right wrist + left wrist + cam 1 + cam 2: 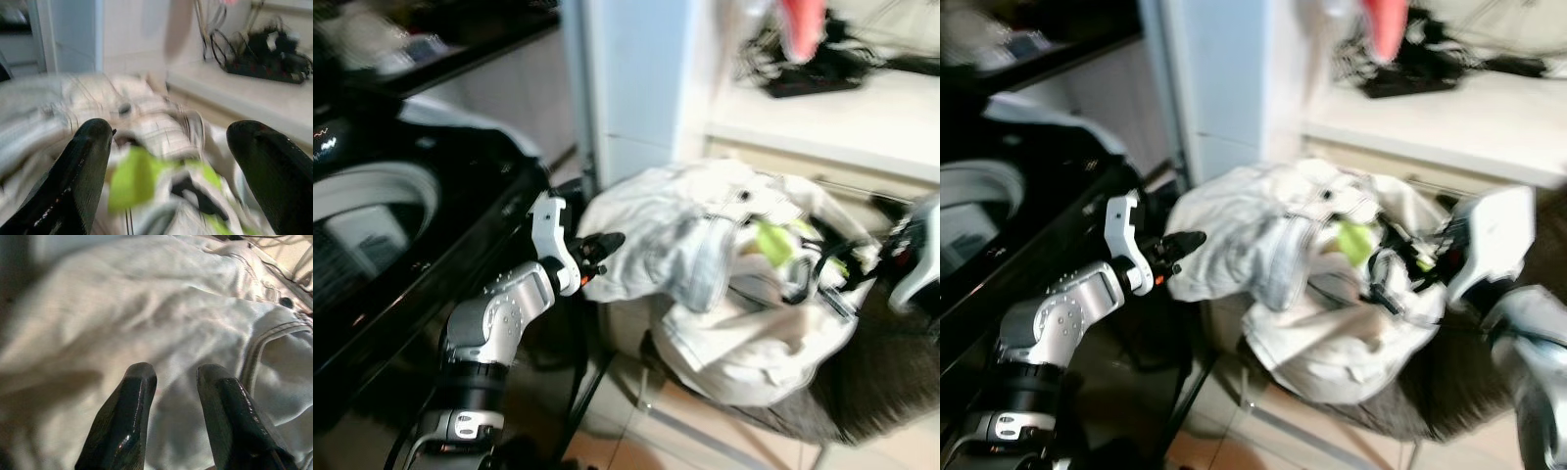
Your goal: Clothes washing
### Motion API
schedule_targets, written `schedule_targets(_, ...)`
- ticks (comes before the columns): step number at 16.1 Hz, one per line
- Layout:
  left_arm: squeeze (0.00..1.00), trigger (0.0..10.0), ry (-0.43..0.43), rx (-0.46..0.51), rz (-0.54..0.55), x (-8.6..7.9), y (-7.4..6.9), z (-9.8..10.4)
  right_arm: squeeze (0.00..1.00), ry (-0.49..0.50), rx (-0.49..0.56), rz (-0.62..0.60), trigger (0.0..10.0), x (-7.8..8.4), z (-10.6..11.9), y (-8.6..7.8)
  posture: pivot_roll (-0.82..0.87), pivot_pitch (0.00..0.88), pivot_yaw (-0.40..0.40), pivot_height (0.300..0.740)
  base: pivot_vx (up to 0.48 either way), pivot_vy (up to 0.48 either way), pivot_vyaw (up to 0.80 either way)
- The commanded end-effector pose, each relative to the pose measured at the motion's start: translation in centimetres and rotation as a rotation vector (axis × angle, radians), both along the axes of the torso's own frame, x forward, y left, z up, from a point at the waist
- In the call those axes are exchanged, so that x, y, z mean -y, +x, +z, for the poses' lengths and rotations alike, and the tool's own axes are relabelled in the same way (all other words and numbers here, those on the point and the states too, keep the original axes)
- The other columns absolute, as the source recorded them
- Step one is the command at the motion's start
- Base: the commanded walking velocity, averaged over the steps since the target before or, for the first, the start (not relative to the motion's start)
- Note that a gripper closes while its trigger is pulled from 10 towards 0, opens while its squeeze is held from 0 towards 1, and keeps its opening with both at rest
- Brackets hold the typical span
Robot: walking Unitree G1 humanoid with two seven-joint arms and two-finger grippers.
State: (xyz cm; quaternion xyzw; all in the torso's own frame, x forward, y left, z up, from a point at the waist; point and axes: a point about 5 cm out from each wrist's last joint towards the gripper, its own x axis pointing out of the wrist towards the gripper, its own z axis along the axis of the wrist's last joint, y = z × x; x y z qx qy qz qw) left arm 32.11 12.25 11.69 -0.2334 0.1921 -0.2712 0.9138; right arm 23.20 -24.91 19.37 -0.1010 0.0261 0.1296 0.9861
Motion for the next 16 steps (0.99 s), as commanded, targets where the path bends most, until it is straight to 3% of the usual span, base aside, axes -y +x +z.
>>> schedule_targets(1,1.0,10.0,-0.079,-0.065,-0.019,0.7,0.1,-0.4,0.0,0.02,-0.017,-0.024,10.0,0.2,-1.0,0.0,-0.12,0.0,0.074,0.74,0.0,0.0,0.0)
schedule_targets(2,1.0,10.0,-0.113,-0.093,-0.053,1.3,-0.1,-1.1,0.0,0.058,0.003,-0.077,10.0,0.5,-1.1,0.2,-0.13,0.0,0.075,0.74,0.0,0.0,0.0)
schedule_targets(4,1.0,10.0,-0.089,-0.09,0.027,1.1,0.5,-2.0,0.0,0.123,0.054,-0.062,10.0,-0.1,-0.2,0.5,-0.14,0.0,0.082,0.74,0.0,0.0,0.0)
schedule_targets(7,1.0,10.0,-0.056,-0.033,0.107,0.3,1.1,-1.9,0.0,0.09,0.068,-0.003,10.0,-0.5,0.0,0.1,-0.14,0.0,0.082,0.74,0.0,0.0,0.0)
schedule_targets(8,0.9,10.0,-0.066,0.0,0.097,0.4,1.2,-1.5,0.0,0.079,0.07,-0.002,10.0,-0.5,0.0,0.1,-0.14,0.0,0.083,0.74,0.0,0.0,0.0)
schedule_targets(9,0.0,10.0,-0.086,0.065,0.096,0.3,1.4,-0.6,0.0,0.068,0.086,-0.009,10.0,-0.5,0.4,0.3,-0.15,0.0,0.083,0.74,0.0,0.0,0.0)
schedule_targets(10,0.0,10.0,-0.039,0.345,0.218,-0.8,2.3,3.7,0.0,0.058,0.116,-0.059,10.0,-0.8,2.1,1.6,-0.15,0.0,0.087,0.74,0.0,0.0,0.0)
schedule_targets(11,0.0,10.0,0.198,0.488,0.265,-1.5,2.6,5.6,0.0,-0.035,0.078,-0.072,10.0,-1.3,2.5,2.4,-0.15,0.0,0.087,0.74,0.0,0.0,0.0)
schedule_targets(12,0.0,10.0,0.376,0.566,0.255,-1.7,2.4,6.3,0.0,-0.075,0.105,-0.064,10.0,-2.2,3.0,3.0,-0.13,0.0,0.077,0.74,0.0,0.0,0.0)
schedule_targets(13,0.0,10.0,0.406,0.57,0.257,-2.0,2.1,6.5,0.0,-0.026,0.119,-0.066,10.0,-3.0,3.2,3.4,-0.13,0.0,0.077,0.74,0.0,0.0,0.0)
schedule_targets(14,0.0,10.0,0.41,0.463,0.296,-2.3,1.8,6.0,0.0,-0.019,0.092,-0.101,10.0,-3.9,2.6,4.0,-0.11,0.0,0.059,0.74,0.0,0.0,0.0)
schedule_targets(15,0.0,10.0,0.424,0.452,0.307,-2.4,1.4,5.8,0.0,-0.033,0.087,-0.106,10.0,-4.4,2.1,4.3,-0.09,0.0,0.045,0.74,0.0,0.0,0.0)
schedule_targets(16,0.0,10.0,0.412,0.504,0.327,-2.4,0.6,6.1,0.0,-0.08,0.113,-0.127,10.0,-4.9,1.6,4.5,-0.07,0.0,0.023,0.74,0.0,0.0,0.0)
